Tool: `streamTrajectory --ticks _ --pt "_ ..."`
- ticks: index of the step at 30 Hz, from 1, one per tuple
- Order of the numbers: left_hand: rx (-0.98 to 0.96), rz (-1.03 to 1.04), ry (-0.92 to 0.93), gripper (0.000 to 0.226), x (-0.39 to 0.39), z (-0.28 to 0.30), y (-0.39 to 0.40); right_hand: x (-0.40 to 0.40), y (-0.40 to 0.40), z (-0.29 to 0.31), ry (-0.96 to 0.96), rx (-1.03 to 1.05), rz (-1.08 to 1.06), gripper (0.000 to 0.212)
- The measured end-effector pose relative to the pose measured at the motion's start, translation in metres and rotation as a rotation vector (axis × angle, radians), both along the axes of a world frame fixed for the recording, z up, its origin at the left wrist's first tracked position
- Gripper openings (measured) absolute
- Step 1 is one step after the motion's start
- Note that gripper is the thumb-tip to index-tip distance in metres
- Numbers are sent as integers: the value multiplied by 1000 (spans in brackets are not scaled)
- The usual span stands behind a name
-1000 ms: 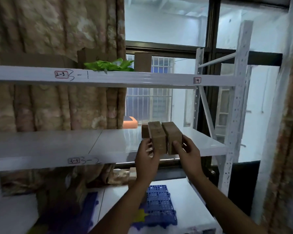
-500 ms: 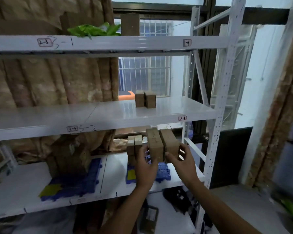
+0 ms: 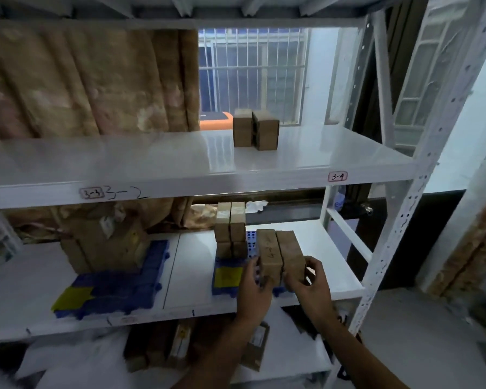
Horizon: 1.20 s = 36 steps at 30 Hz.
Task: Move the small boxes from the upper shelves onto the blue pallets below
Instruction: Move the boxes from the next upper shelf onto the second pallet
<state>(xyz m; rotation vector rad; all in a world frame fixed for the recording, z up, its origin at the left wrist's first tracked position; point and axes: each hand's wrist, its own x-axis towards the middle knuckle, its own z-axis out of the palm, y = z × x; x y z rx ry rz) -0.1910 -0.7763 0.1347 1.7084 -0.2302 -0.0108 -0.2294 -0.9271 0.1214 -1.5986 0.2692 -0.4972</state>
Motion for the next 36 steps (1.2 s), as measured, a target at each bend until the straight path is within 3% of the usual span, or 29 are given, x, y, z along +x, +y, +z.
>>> streamTrajectory --ticks 12,16,27,32,36 --pt "56 25 218 49 165 -90 -41 156 -42 -87 171 -18 23 60" --pt "160 57 254 49 192 -108 -44 186 -45 -110 212 -34 20 61" --pt "179 91 287 74 171 -120 -61 219 -37 -114 287 -56 -25 64" --pt "181 90 339 70 164 -101 -54 206 -38 -108 330 -116 31 81" --pt "192 104 321 53 142 -81 -48 174 -36 -90 320 -188 7 54"
